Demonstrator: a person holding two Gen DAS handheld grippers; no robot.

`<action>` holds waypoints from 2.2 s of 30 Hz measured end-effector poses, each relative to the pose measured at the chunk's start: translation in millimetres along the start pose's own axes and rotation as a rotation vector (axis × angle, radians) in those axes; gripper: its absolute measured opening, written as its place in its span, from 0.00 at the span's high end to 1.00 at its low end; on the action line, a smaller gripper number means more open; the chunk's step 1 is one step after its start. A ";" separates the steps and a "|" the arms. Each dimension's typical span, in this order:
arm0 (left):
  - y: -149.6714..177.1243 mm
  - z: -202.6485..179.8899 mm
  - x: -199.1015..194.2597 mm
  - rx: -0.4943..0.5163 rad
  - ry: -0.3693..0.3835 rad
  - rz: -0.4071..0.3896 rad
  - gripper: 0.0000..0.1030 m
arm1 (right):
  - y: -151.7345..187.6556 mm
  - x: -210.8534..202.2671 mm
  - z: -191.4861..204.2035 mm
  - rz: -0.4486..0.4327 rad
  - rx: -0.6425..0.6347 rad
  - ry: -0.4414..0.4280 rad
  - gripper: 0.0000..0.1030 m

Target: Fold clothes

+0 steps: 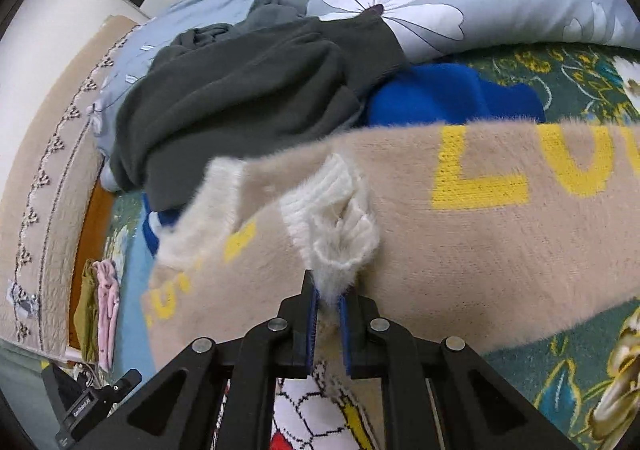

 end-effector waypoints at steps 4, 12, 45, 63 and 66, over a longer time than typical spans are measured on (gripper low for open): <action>1.5 1.6 28.0 0.023 -0.083 0.080 0.44 | 4.3 10.7 -13.1 0.028 0.065 0.023 0.90; 1.1 10.7 26.3 -0.004 -0.072 0.109 0.42 | 6.3 -7.9 -23.4 0.037 0.093 -0.031 0.73; 10.8 53.9 -51.0 -0.181 0.065 -0.068 0.44 | -39.2 -167.8 -235.5 -0.453 0.768 -0.155 0.90; 14.0 65.8 -75.2 -0.248 0.156 -0.109 0.44 | 34.0 -112.9 192.6 -0.150 -0.199 -0.421 0.90; 15.4 65.5 -76.9 -0.253 0.167 -0.108 0.44 | 60.9 -61.8 216.8 -0.061 -0.239 -0.346 0.90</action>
Point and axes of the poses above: each gripper's, at about its wrist camera, not at the fingertips, and x roughly the way its jaws point, z to its left, y to its underside, the point moved 6 cm from there along x, roughly the way its jaws point, and after that the axes turned 3 degrees about y, right-handed, at the moved point
